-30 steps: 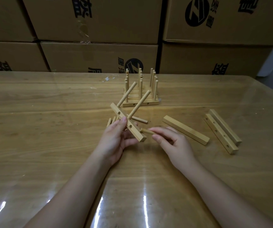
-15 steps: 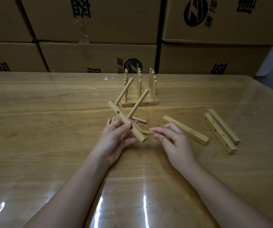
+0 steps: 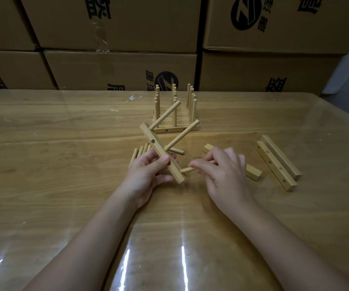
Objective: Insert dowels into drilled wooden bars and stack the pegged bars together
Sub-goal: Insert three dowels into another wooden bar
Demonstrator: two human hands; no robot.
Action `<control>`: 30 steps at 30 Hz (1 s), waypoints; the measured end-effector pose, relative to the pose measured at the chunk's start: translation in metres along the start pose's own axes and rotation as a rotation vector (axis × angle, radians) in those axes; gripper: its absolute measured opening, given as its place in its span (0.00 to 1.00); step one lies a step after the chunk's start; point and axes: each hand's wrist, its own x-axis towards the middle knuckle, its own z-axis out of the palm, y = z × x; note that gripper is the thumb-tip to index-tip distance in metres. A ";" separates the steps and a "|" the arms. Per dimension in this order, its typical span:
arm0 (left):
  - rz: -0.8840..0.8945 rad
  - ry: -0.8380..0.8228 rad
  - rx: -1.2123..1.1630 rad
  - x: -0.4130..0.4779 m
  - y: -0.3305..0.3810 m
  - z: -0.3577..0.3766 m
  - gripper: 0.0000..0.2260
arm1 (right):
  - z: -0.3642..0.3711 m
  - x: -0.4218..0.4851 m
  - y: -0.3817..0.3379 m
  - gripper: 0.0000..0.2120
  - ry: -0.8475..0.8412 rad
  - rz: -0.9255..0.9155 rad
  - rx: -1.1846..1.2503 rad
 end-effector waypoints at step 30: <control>0.009 -0.050 0.164 0.001 -0.006 0.000 0.15 | -0.005 0.001 -0.005 0.09 -0.216 -0.083 -0.214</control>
